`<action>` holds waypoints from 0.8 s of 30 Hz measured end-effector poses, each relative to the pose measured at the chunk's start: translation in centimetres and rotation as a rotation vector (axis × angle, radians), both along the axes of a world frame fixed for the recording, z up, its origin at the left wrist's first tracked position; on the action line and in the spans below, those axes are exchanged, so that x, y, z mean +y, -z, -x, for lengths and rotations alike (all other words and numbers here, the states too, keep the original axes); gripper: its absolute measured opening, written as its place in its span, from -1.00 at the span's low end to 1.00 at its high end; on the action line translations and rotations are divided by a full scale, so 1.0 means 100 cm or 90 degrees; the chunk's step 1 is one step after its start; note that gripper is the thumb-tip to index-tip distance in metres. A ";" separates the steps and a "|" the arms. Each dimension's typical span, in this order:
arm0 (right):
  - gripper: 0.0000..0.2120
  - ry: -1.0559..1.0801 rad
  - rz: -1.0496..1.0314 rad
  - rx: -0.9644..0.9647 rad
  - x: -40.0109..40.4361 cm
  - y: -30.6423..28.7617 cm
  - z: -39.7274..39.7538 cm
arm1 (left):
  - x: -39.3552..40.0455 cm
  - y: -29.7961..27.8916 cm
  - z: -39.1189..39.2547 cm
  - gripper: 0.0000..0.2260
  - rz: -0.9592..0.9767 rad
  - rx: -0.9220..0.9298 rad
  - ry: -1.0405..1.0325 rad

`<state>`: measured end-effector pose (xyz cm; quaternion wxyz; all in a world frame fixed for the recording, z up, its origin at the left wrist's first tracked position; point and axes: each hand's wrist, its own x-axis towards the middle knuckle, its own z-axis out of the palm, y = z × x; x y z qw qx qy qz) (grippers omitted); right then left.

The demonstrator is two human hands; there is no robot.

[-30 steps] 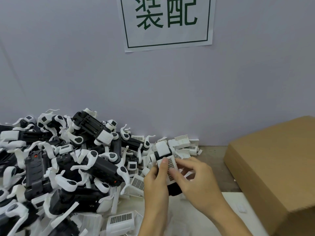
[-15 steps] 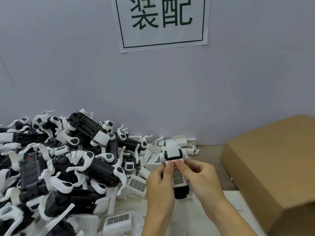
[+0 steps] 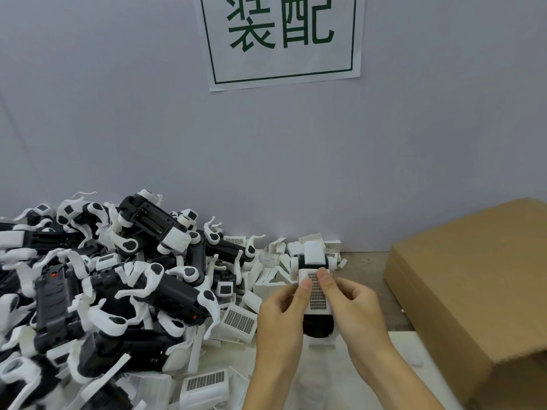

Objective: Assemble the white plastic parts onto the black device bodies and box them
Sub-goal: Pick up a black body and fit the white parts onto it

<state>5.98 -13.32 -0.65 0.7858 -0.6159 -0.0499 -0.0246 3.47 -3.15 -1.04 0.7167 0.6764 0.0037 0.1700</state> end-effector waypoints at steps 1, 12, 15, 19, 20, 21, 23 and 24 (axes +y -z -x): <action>-0.71 0.002 0.002 0.002 -0.001 0.000 -0.001 | 0.001 0.000 0.001 -0.73 -0.029 -0.006 0.007; -0.83 -0.045 0.160 -0.096 0.000 0.003 0.002 | 0.000 0.005 -0.002 -0.83 -0.036 0.022 -0.138; -0.77 0.013 0.170 -0.110 0.002 0.006 0.002 | -0.001 0.005 -0.002 -0.86 -0.044 0.011 -0.133; -0.84 0.005 0.115 -0.123 0.004 0.006 0.001 | 0.000 0.003 -0.002 -0.82 0.009 -0.006 -0.073; -0.83 0.002 0.102 -0.123 0.003 0.005 0.001 | 0.000 0.003 -0.001 -0.82 0.019 -0.004 -0.051; -0.82 0.000 0.092 -0.120 0.003 0.005 0.001 | 0.000 0.003 -0.001 -0.83 0.022 -0.002 -0.038; -0.81 -0.021 0.067 -0.106 0.000 0.004 0.000 | 0.000 0.004 -0.001 -0.83 0.013 -0.002 -0.038; -0.80 -0.046 0.053 -0.099 -0.002 0.003 0.000 | 0.000 0.004 -0.001 -0.82 0.013 -0.002 -0.048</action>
